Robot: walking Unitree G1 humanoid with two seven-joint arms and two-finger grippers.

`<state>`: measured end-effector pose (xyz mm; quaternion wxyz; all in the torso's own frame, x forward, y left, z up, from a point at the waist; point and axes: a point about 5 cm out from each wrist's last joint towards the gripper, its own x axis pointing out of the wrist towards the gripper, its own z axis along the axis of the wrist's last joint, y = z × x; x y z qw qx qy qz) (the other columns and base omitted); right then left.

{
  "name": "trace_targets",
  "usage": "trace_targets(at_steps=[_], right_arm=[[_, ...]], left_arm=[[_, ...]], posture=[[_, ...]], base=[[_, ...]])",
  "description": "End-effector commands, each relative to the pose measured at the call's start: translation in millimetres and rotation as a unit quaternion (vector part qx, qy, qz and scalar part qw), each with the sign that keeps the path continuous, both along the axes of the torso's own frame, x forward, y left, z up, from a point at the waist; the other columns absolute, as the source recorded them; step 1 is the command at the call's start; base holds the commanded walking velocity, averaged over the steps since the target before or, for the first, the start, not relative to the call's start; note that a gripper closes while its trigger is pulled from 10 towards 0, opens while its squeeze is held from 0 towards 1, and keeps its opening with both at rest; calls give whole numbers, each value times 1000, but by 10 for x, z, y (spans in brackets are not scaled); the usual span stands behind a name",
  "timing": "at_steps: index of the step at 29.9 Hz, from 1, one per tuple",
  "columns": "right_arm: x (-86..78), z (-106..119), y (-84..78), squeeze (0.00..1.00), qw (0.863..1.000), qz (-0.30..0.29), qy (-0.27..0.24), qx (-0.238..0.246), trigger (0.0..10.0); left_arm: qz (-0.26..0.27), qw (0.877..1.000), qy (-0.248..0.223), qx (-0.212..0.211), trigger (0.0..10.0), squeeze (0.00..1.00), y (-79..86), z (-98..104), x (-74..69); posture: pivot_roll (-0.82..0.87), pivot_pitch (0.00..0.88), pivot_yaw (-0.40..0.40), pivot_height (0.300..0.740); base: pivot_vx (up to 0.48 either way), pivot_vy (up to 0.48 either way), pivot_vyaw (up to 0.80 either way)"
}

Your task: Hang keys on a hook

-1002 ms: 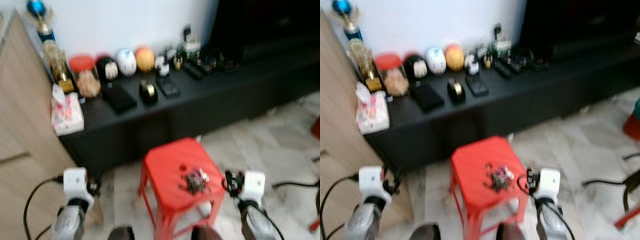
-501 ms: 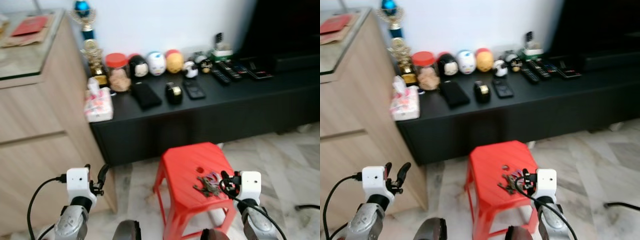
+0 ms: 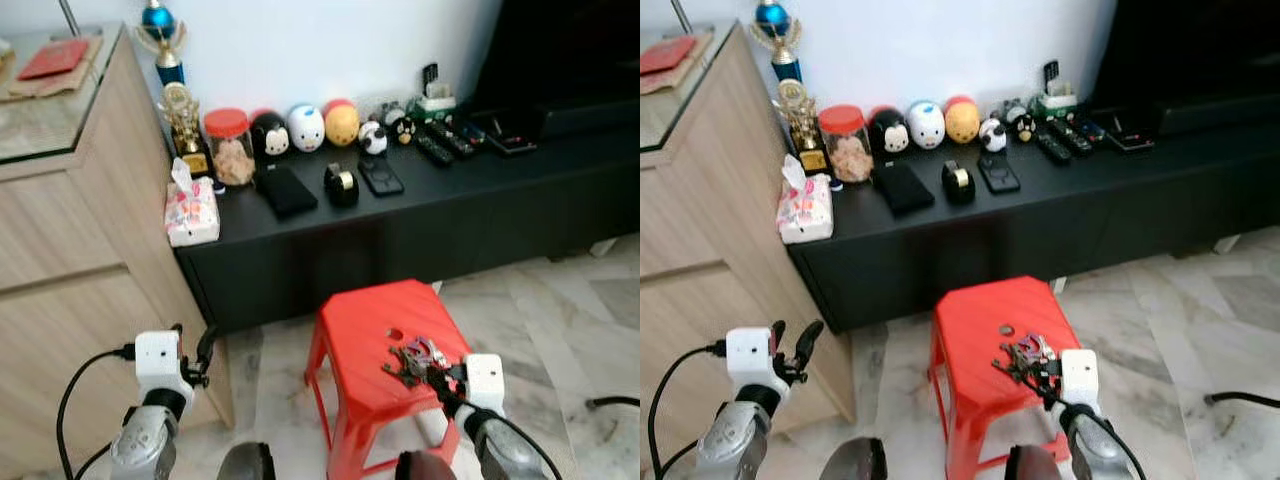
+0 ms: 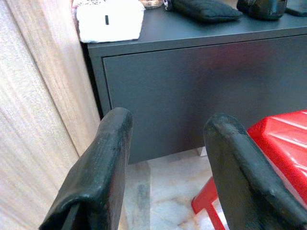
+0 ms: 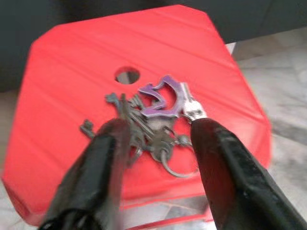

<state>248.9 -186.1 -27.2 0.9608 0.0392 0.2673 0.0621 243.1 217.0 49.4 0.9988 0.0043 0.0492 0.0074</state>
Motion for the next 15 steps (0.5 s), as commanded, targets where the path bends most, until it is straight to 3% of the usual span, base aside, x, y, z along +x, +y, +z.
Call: trace_targets(at_steps=[1, 8, 9, 10, 11, 15], right_arm=[[28, -16, 64, 1000, 1000, 5, 14, 19, 10000], [70, -57, 169, 1000, 995, -3, 53, 80, 10000], [67, -66, 176, 910, 995, -2, 59, 87, 10000], [62, -75, 186, 537, 993, 1, 65, 95, 10000], [56, -83, 198, 0, 993, 8, 71, 95, 10000], [32, -106, 195, 0, 993, 24, 79, 79, 10000]], left_arm=[[1, 1000, -5, 3, 10000, 0, 7, 25, 28], [4, 1000, -15, 7, 10000, 0, -23, 68, 3], [4, 1000, -16, 6, 10000, 0, -31, 70, -3], [4, 1000, -16, 5, 10000, 0, -43, 72, -12], [4, 1000, -16, 4, 10000, 0, -58, 68, -21], [4, 1000, -16, 2, 10000, 0, -85, 68, -70]], posture=[[-45, 0, -18, 622], [-37, 0, -32, 622], [-36, 3, -34, 622], [-35, 6, -36, 622], [-33, 13, -42, 622], [-33, 31, -51, 622]], base=[[0, 0, 0], [0, 0, 0], [0, 0, 0], [0, 0, 0], [0, 0, 0], [0, 0, 0]])
